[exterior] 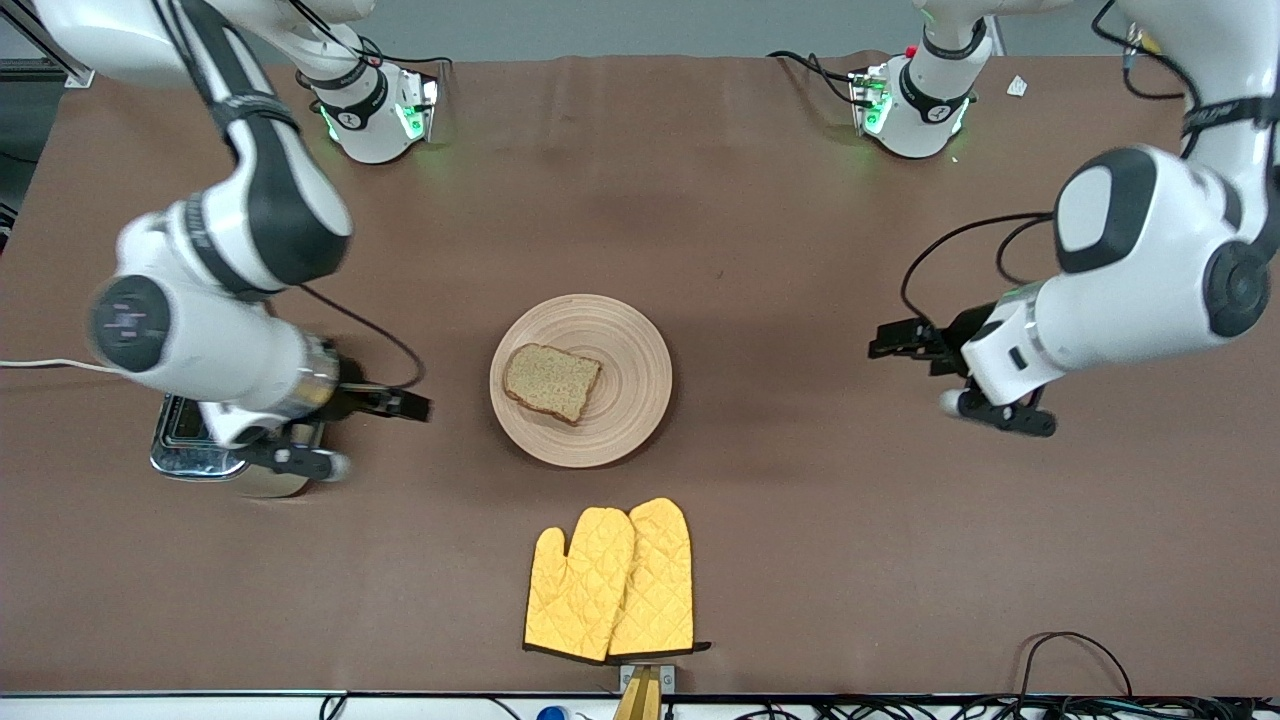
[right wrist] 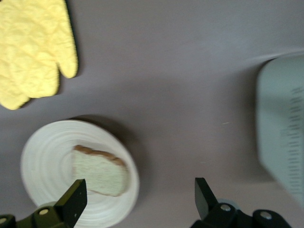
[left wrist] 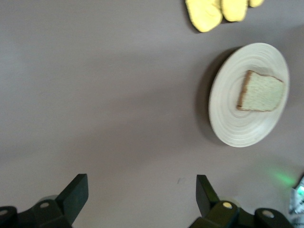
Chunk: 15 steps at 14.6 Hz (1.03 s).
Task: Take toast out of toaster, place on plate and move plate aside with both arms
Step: 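Retract the right gripper while the left gripper approaches the plate rim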
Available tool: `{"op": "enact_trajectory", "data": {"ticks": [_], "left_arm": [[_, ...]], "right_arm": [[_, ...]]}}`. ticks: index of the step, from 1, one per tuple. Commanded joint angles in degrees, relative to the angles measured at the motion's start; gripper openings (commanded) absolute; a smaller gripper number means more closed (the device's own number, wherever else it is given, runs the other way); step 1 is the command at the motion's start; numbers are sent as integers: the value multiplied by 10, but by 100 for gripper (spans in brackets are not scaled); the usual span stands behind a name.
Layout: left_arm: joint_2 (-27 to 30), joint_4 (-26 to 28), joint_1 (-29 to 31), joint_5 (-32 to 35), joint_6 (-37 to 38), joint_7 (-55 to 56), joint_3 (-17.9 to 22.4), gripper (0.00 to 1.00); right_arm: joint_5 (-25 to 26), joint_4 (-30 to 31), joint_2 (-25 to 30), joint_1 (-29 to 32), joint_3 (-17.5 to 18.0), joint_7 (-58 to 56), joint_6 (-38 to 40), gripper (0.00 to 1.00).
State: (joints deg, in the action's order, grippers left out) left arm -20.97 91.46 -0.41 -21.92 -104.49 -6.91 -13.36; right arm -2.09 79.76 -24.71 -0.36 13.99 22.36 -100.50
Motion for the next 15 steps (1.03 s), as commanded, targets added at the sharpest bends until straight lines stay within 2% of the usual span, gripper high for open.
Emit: {"op": "enact_trajectory", "data": {"ticks": [1,4,7,8,12,15], "left_arm": [[-59,-8,6,-52,-34,-96,-3,97],[-120,-6,8,-144,-59,-200,-3,93],[-151,29,-4,-243,-116,-278,-5,83],[-166,40,-11,-280,-141,-302,-18,79],[-214,67,-39,-385,-238,-355,-54,66],[-241,66,-85,-470,-274,-357,-54,60]], "right_arm": [[-7,15,41,-1,-68,-94,44,100],[-7,15,70,-7,-140,-171,72,100],[-7,19,103,-23,-198,-180,77,100],[-7,22,118,-27,-213,-181,78,100],[-6,35,170,-28,-230,-195,93,100],[-3,74,222,-27,-231,-201,91,100]]}}
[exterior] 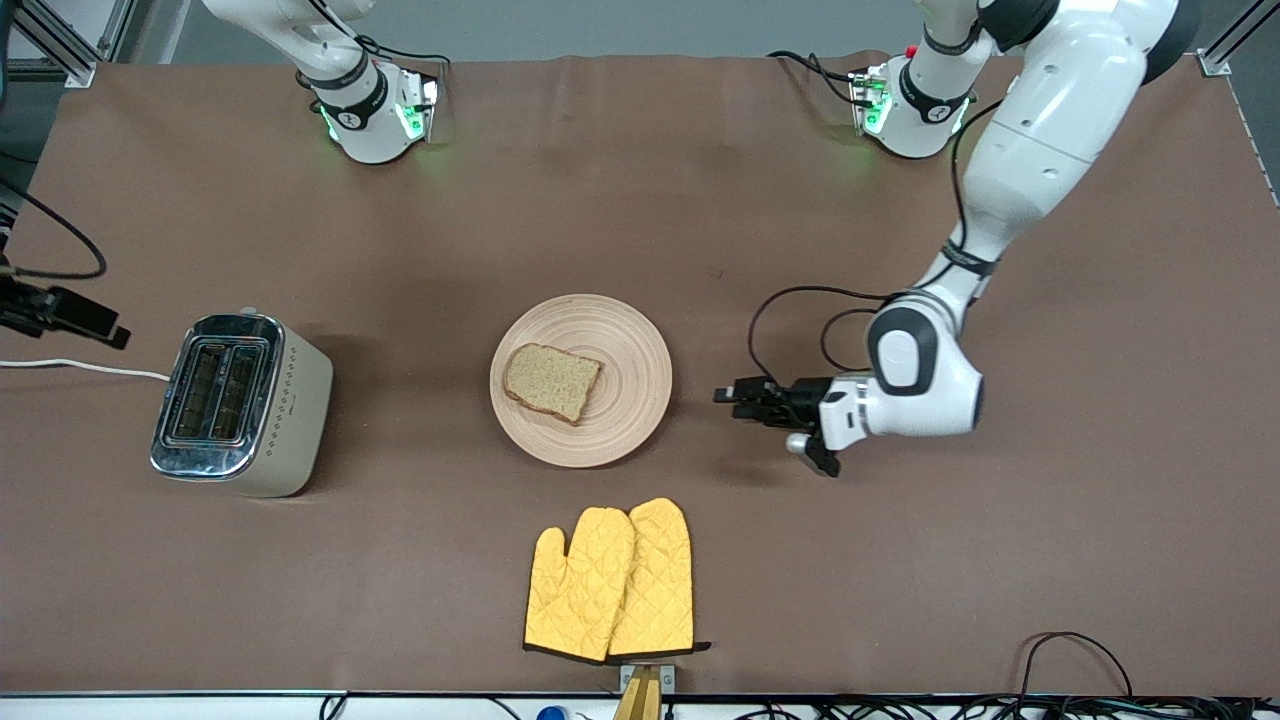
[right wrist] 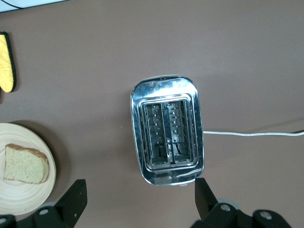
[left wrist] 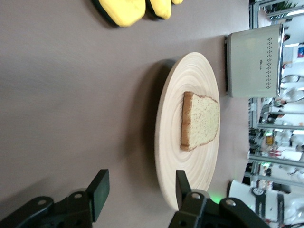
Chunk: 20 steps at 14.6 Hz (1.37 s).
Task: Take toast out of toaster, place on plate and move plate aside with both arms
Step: 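Retract the right gripper while the left gripper approaches the plate rim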
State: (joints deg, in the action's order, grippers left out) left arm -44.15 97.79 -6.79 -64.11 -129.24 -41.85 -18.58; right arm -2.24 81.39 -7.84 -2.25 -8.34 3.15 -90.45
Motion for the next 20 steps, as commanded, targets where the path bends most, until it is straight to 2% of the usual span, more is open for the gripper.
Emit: {"op": "enact_trajectory", "data": {"ticks": [1,3,5,11,13,16,20], "left_arm": [[-17,0,-31,-65,-38,-13,-2,60],[-30,-1,-44,-90,-49,-41,-2,56],[-47,-4,-47,-112,-50,-71,-2,49],[-59,-14,-75,-160,-57,-78,-1,38],[-59,-13,-75,-160,-57,-78,-1,26],[-53,-14,-74,-159,-58,-77,-1,2],[-15,-8,-38,-152,-51,-71,-1,0]], "right_arm": [[0,68,63,-5,-7,-9,-10,100],[3,62,62,-4,-5,-9,-1,100],[2,48,61,-4,-5,-9,25,100],[2,32,59,-7,-4,-9,30,100],[-1,25,59,-7,-3,-9,31,100],[-2,31,59,-6,-3,-10,37,100],[-3,42,65,3,2,-14,32,100]]}}
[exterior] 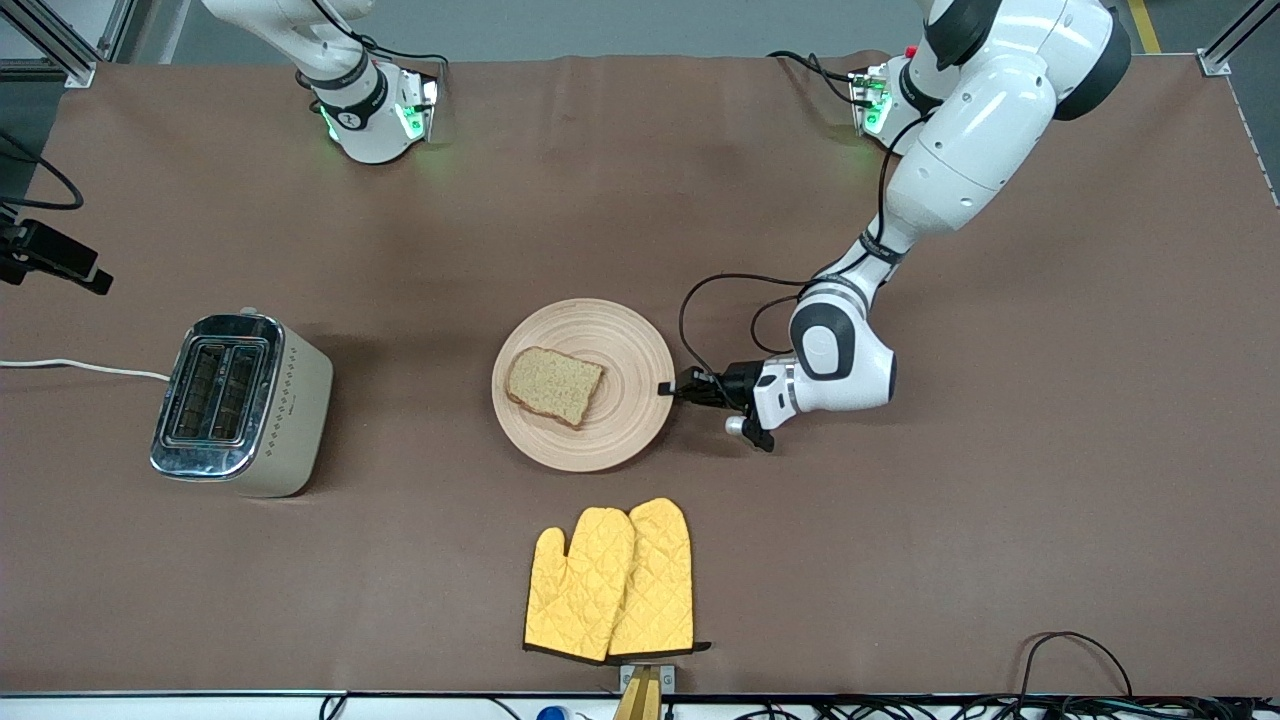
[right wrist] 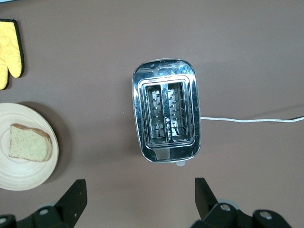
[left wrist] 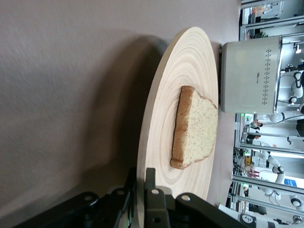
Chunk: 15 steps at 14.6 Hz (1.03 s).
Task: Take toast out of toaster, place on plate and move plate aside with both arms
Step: 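Grip the wooden plate rim with the left gripper, then drag the plate with the left gripper away from the toaster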
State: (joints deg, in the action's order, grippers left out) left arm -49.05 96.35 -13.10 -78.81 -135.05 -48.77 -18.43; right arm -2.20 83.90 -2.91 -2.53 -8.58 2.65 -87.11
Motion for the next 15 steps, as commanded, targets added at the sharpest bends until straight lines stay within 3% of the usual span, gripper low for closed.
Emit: {"op": "enact_trajectory", "data": {"ticks": [1,7,11,15], "left_arm": [[49,9,42,3,13,-3,-3,0],[127,31,186,128,138,46,-2,0],[113,13,315,233,239,35,-3,0],[98,-4,394,272,267,39,0,0]], "right_arm": [[-4,17,16,7,6,-9,-2,100],[-3,53,41,35,37,-10,-19,100],[-1,76,56,31,37,-10,-32,100],[-1,73,56,31,37,-10,-29,100]]}}
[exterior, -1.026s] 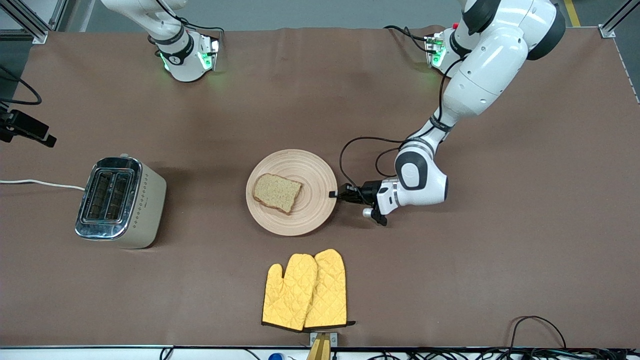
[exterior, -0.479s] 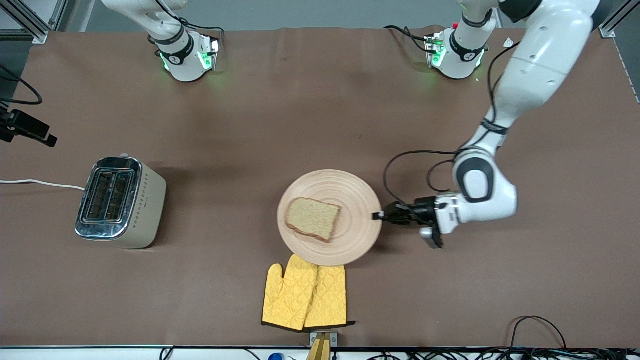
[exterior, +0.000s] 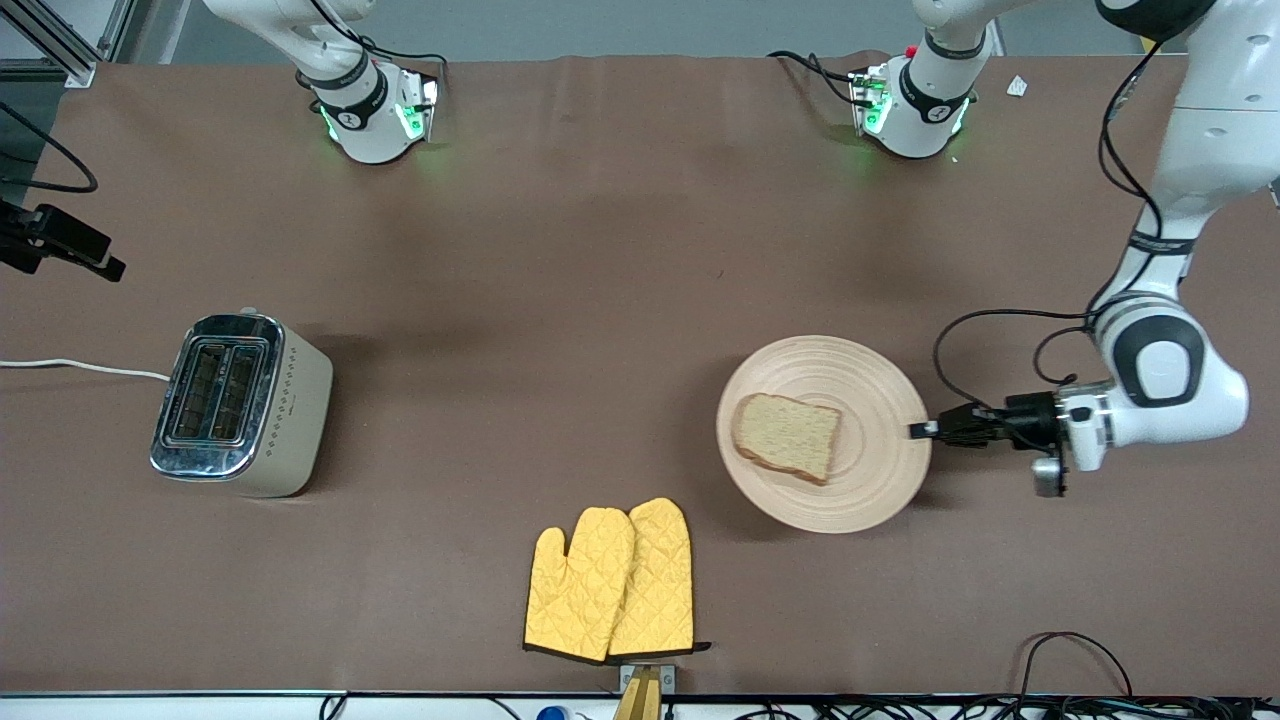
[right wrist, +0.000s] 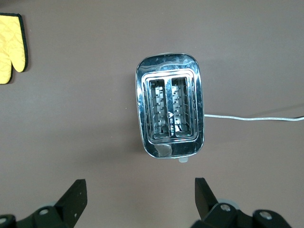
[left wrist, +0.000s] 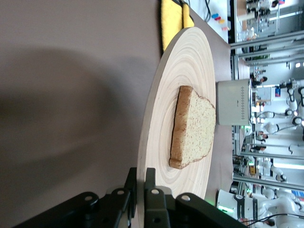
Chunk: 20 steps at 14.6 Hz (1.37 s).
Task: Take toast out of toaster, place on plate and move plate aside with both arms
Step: 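Drag the plate with the left gripper away from the toaster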
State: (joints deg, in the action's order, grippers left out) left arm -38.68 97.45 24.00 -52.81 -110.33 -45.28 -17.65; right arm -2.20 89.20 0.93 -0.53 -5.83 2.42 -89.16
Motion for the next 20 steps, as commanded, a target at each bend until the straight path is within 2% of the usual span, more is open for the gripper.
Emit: {"op": "enact_trajectory", "data": {"ticks": [1,4,9,10,12,13,14,15,17,20], "left_arm": [[-9,-20,40,31,19,5,-6,0],[-38,-36,91,54,20,3,-5,0],[-80,-35,126,56,20,-10,-5,1],[-83,-34,127,55,20,-19,-5,3],[-90,-34,131,55,20,-18,-5,12],[-92,-34,132,55,20,-16,-5,25],[-92,-35,132,55,20,-13,-5,56],[-91,-36,132,56,20,-14,-5,100],[-85,-47,131,80,20,-11,-5,100],[-74,-100,127,166,23,22,-11,100]], "right_arm": [[0,19,17,11,10,-7,-8,100],[2,17,16,10,10,-8,-7,100],[16,12,15,8,11,-36,-8,100],[16,12,15,8,11,-36,-8,100],[15,12,15,8,11,-36,-7,100],[15,12,15,9,11,-35,-7,100],[15,12,15,9,11,-35,-7,100],[15,12,15,9,11,-35,-7,100],[15,12,15,9,11,-35,-7,100],[14,12,15,9,11,-35,-7,100]]}}
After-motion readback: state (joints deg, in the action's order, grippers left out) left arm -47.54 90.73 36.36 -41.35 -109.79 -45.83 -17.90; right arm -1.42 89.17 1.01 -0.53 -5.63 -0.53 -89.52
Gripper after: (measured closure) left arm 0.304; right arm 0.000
